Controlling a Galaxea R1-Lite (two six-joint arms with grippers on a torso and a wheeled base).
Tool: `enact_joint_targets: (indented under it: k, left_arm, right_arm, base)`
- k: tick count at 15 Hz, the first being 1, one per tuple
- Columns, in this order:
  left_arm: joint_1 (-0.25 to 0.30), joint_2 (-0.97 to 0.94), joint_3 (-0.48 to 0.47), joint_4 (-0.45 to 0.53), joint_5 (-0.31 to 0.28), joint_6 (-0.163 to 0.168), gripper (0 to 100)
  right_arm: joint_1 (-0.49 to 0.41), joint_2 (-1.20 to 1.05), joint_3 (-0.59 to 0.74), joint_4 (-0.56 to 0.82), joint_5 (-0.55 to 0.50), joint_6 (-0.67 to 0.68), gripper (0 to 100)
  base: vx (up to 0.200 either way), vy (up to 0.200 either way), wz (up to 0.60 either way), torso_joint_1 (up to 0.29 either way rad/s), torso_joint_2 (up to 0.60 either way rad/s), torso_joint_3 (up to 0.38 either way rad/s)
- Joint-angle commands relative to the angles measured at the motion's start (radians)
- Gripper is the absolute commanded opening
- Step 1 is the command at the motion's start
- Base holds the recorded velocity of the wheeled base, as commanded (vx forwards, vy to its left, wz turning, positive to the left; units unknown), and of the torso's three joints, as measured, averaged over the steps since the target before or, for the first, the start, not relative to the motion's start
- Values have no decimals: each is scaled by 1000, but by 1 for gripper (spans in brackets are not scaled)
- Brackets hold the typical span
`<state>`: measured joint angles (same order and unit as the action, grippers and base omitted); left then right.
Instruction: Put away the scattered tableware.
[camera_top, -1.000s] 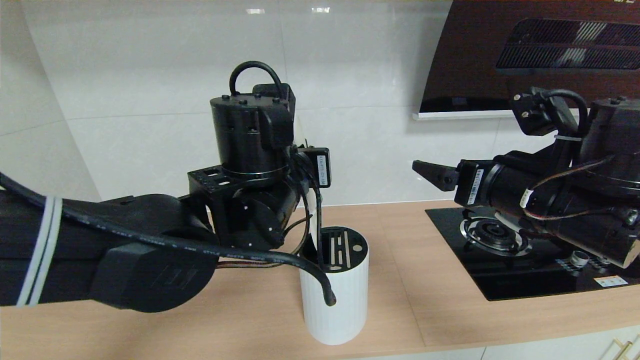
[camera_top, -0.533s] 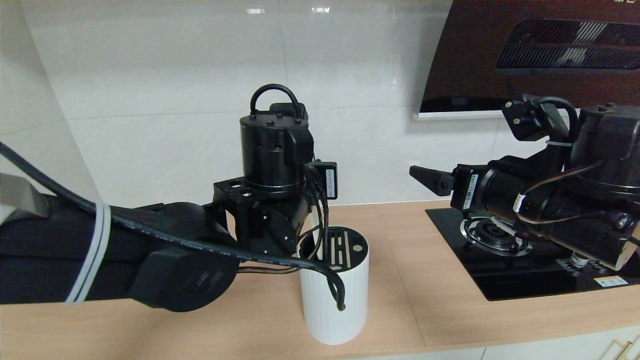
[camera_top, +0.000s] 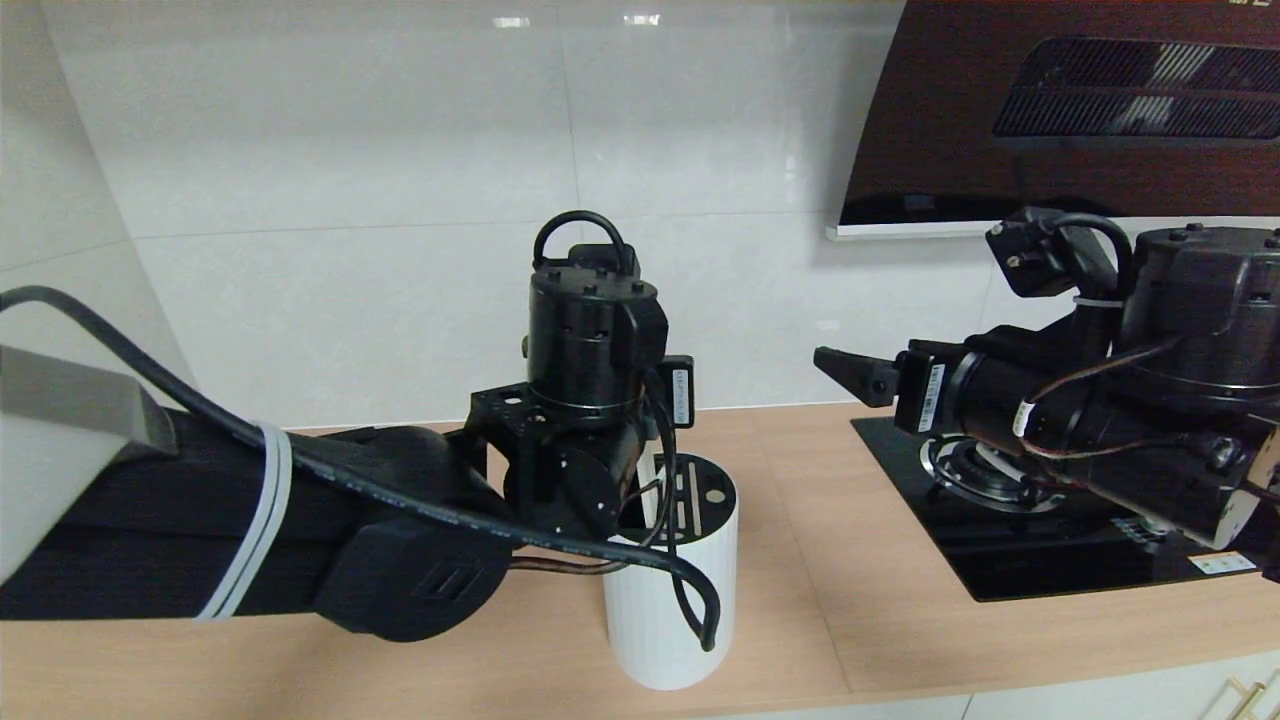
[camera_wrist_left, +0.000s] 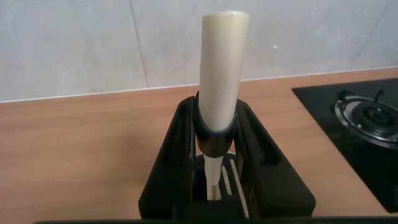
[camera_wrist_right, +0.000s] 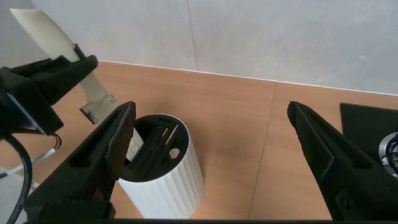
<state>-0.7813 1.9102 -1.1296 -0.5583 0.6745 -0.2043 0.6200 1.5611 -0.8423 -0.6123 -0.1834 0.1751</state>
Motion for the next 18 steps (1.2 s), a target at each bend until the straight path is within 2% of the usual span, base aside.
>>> enact_joint_targets:
  k: [1, 4, 7, 13, 14, 18]
  left_arm:
    - [-3, 4, 11, 12, 0, -9, 0]
    - [-3, 12, 21, 90, 0, -63, 0]
    - [-3, 44, 33, 98, 2, -96, 0]
    - [-3, 69, 42, 98, 2, -101, 0]
    - [-3, 69, 44, 98, 2, -101, 100]
    - [-3, 67, 44, 97, 2, -101, 100]
  right_arm:
    - [1, 5, 0, 0, -1, 0, 100]
    - [1, 5, 2, 0, -1, 0, 100]
    - [1, 10, 5, -1, 1, -2, 100]
    - [3, 11, 6, -1, -1, -2, 100]
    - [3, 11, 6, -1, -1, -2, 100]
    - [4, 11, 6, -1, -1, -2, 100]
  base:
    - [0, 0, 0, 0, 0, 0]
    - [0, 0, 0, 0, 0, 0]
    - [0, 0, 0, 0, 0, 0]
    - [0, 0, 0, 0, 0, 0]
    - [0, 0, 0, 0, 0, 0]
    - [0, 0, 0, 0, 0, 0]
